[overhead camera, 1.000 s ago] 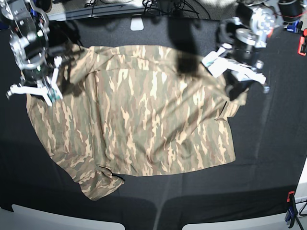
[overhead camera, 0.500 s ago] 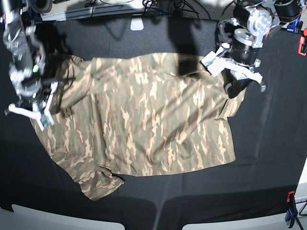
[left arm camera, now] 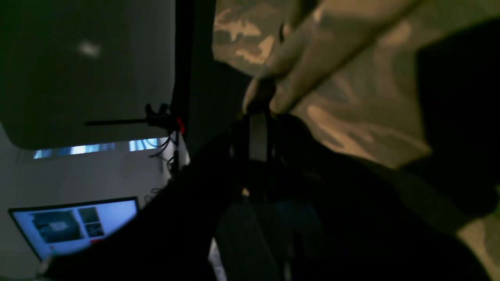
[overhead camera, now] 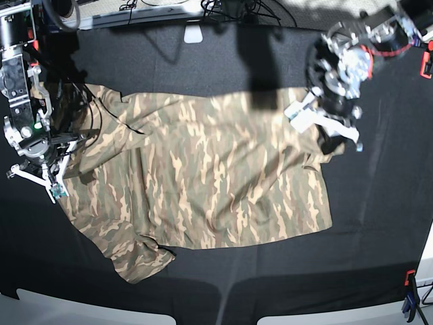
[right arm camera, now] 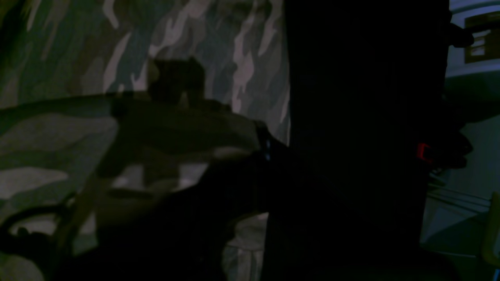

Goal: Layout the t-shirt on the table in an organized manner, then fold the t-shirt properly

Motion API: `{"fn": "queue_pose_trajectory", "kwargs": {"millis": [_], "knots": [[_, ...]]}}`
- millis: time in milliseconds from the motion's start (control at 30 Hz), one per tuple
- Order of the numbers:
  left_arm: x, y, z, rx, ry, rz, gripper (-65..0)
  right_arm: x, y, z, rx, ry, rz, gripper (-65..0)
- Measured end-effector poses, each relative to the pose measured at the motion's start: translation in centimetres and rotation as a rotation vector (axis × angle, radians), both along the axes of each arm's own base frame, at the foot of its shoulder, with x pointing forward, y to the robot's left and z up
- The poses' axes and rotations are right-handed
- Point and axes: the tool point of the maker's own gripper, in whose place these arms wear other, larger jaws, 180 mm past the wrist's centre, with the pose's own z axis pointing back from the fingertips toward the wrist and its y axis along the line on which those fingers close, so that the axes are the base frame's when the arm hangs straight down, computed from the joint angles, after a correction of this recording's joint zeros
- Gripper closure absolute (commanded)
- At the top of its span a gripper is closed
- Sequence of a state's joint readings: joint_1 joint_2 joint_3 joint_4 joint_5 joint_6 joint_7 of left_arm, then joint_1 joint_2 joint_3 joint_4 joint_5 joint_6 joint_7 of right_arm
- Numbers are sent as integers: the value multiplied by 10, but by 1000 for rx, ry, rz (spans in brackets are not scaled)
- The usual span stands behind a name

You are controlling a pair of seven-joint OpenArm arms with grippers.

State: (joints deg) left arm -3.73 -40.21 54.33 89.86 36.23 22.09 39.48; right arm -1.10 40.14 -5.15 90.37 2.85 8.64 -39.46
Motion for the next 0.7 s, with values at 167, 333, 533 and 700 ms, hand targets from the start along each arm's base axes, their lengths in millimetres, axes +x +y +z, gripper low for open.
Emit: {"fn": "queue_pose_trajectory", "kwargs": {"millis": [167,333,533,700], "knots": [[1,10,-2,29,2,5,0,1,-7,4,-67,-5,4,0],[1,19,-1,49,2,6,0,-1,-12,3,-91,8,-5,0],[2,28,0,73,0,2,0,-1,-11,3,-91,8,-6,0],[2,21,1,58,-8,-35,0,-1,-12,1,-81,9,-7,0]]}}
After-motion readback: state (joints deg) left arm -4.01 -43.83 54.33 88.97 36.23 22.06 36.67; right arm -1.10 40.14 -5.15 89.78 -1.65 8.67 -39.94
